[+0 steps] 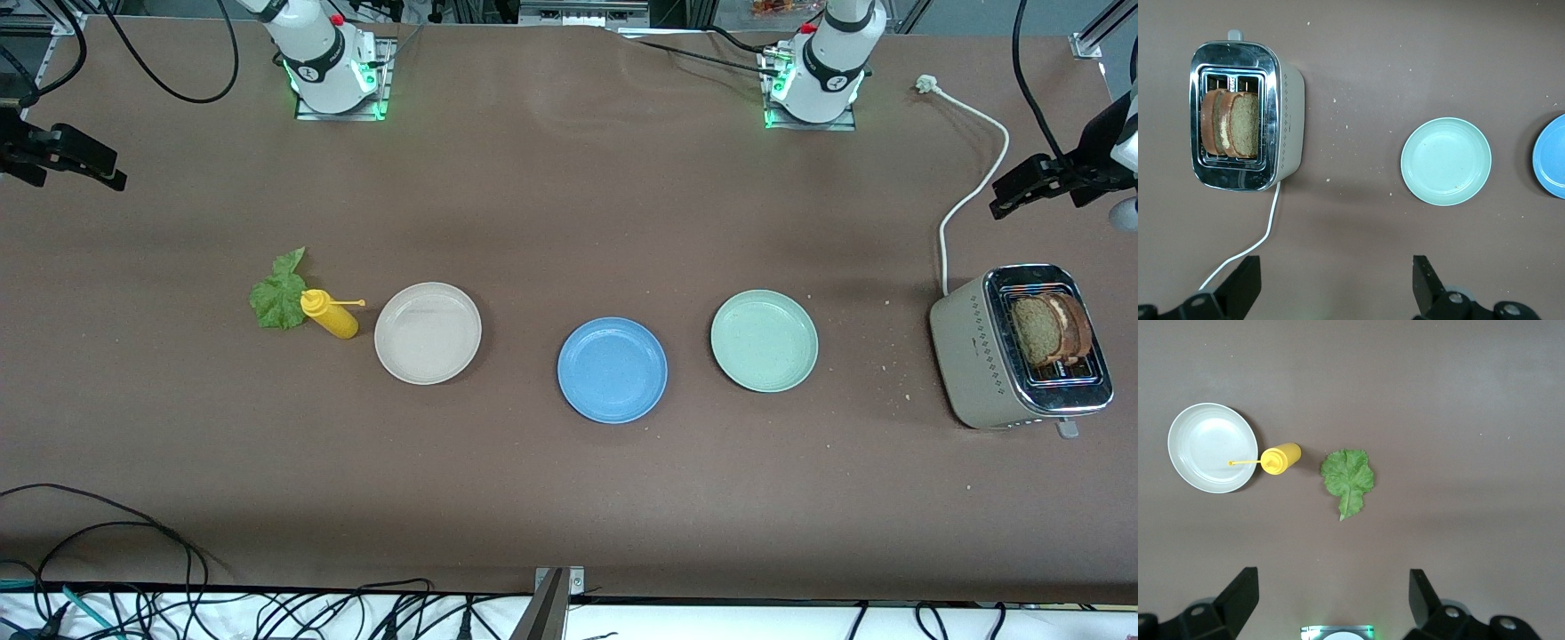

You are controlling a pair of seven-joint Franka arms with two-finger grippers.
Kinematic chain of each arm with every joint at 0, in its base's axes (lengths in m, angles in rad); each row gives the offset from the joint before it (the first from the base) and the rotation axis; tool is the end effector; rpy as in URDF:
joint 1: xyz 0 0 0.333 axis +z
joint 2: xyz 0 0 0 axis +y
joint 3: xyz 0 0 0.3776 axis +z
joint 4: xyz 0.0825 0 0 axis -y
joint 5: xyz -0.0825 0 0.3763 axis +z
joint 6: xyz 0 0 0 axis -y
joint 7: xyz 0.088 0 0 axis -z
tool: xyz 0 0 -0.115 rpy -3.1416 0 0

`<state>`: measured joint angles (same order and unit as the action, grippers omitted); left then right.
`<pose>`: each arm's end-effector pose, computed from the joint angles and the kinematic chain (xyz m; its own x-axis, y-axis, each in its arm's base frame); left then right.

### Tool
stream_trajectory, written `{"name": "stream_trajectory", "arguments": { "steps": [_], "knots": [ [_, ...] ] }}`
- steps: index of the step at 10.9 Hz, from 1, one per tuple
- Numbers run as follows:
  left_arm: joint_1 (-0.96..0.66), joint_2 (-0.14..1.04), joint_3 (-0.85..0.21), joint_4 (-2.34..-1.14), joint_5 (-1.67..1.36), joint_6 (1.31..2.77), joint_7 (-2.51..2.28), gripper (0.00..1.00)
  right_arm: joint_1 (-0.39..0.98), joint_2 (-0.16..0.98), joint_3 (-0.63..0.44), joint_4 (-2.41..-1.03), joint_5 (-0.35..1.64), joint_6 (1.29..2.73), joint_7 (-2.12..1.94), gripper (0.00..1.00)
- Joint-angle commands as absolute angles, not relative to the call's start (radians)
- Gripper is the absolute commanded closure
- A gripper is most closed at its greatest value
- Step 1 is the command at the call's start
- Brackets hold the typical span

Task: Make sandwich in blue plate with both arms

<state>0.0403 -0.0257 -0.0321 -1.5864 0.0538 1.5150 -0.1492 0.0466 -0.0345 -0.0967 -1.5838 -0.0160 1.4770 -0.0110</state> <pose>0.5308 0.0105 0.6802 0.9865 0.1595 -0.0370 0.1571 -0.9857 -0.0608 0.5226 -0.0293 0.6827 0.9966 -0.0402 -0.0725 -0.0394 -0.9992 0.0119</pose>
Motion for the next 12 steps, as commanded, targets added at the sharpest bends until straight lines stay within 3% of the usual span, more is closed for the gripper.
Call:
{"name": "stream_trajectory", "arguments": {
  "steps": [1, 12],
  "knots": [
    [0.051, -0.020, -0.037, -1.565, 0.032, 1.497, -0.135, 0.00, 0.048, -0.040, -0.098, -1.588, -0.021, 1.480, -0.002, 0.00],
    [0.051, -0.012, -0.035, -1.551, 0.032, 1.497, -0.133, 0.00, 0.048, -0.040, -0.098, -1.588, -0.021, 1.480, -0.002, 0.00]
  ]
}}
